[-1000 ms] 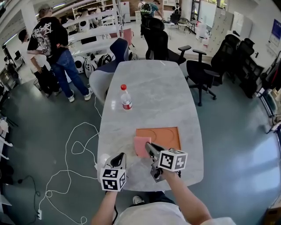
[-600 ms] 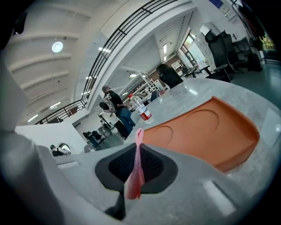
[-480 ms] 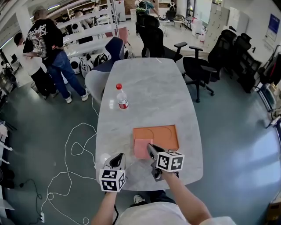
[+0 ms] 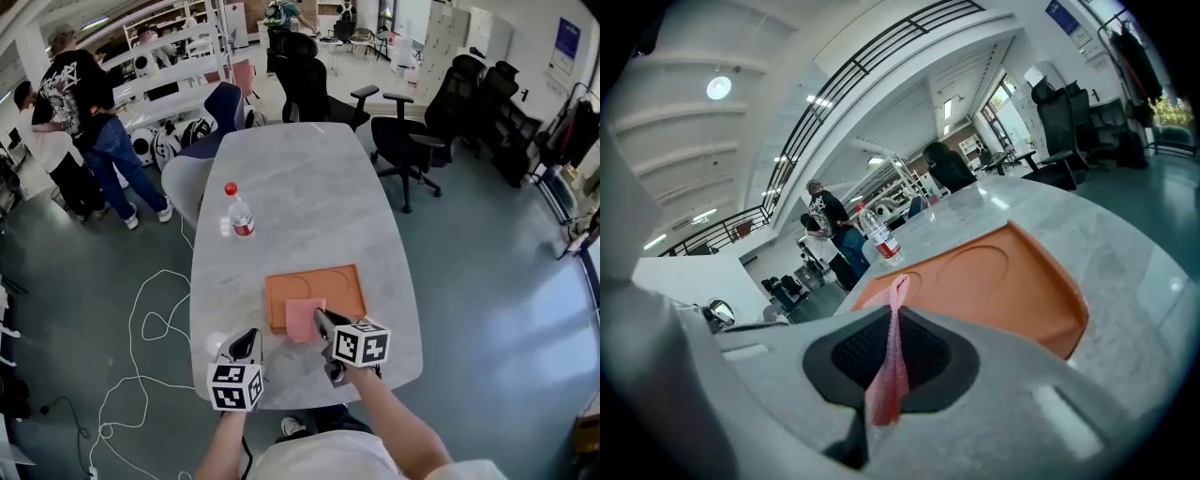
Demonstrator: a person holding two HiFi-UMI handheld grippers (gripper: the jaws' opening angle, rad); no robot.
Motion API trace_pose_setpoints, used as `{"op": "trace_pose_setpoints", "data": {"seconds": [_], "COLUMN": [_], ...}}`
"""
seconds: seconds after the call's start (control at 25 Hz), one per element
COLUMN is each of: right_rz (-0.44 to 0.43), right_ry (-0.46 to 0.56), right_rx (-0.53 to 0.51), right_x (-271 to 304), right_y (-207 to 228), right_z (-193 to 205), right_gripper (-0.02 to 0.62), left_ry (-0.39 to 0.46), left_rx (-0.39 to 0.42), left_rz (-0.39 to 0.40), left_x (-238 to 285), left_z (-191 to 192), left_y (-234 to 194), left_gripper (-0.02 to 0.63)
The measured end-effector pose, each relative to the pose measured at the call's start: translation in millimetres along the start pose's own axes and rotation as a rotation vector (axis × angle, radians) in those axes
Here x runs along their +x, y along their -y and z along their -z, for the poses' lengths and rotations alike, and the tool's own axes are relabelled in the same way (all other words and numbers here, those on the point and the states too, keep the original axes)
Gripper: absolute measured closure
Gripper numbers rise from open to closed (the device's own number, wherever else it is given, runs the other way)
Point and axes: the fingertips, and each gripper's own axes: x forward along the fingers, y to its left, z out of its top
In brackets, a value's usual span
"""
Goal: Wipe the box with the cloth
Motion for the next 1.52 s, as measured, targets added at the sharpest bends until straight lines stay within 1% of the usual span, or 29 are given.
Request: {"op": "trace_pose_setpoints", "data": {"seconds": [0.28, 0.72, 0.92, 1.04, 1.24, 1.52], "right_rz": [0.058, 0.163, 0.206, 0.235, 0.208, 0.076], "right_ry": [0.019, 0.063, 0.078, 0.09, 0.112, 0.146], "right_rx": [0.004, 0.035, 0.029, 0.042, 0.041, 0.035], "right_x": [-22, -62, -80, -89, -94, -95], "right_y": [28, 71, 90, 98, 87, 37], "right_z": [-9, -21, -23, -24, -24, -26], "right_gripper": [0.58, 0.58, 0.58, 0.58, 0.58, 0.58], "left_ry": [-0.001, -0.004, 0.002, -0.002, 0.001, 0.002], "left_rx": [0.011, 0.012, 0.021, 0.026, 0.031, 0.041], "left_rz": [0.028, 0.052, 0.064, 0.071, 0.072, 0.074], "left_x": [11, 18, 22, 20, 13, 0], "left_z": [-4, -6, -5, -4, -3, 1], "left_y": [18, 29, 36, 38, 38, 29], "left_gripper": [0.591, 0.591, 0.591, 0.591, 0.591, 0.591]}}
